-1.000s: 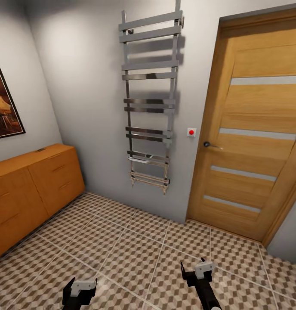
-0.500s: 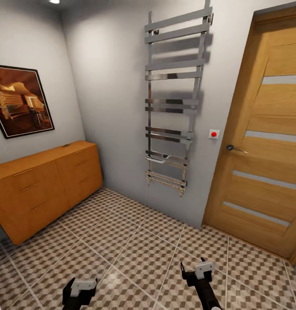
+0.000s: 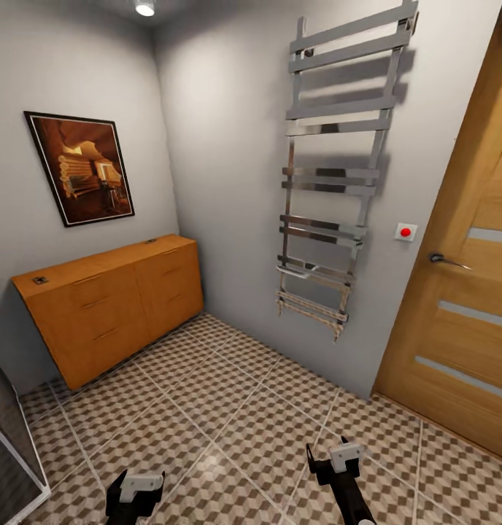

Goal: Take the four mousetraps from the cabinet in the bathroom and place them on the bathroom floor. Make sure all four end up on the same floor surface, and ensure that at least two of them are either under or directly next to the same bathroom sink.

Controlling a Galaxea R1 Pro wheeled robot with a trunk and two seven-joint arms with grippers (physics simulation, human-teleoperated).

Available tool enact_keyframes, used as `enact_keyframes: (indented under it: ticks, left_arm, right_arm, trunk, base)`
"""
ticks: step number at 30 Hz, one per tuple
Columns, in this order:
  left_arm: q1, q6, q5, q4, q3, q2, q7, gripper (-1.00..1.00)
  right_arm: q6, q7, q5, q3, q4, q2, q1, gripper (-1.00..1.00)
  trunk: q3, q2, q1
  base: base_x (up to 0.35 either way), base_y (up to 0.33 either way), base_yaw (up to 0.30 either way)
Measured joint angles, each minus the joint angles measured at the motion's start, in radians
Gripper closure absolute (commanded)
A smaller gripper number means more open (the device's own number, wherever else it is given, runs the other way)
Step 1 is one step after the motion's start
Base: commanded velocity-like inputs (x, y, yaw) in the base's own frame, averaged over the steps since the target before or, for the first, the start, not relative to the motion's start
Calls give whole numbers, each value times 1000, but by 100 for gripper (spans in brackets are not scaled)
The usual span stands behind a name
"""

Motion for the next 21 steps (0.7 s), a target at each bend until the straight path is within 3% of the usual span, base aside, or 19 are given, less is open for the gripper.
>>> enact_keyframes:
  ticks: [21]
  left_arm:
    - [0,0,0,0,0,0,0,-100]
  right_arm:
    - [0,0,0,0,0,0,0,-100]
  trunk:
    - [0,0,0]
  base:
    - [1,0,284]
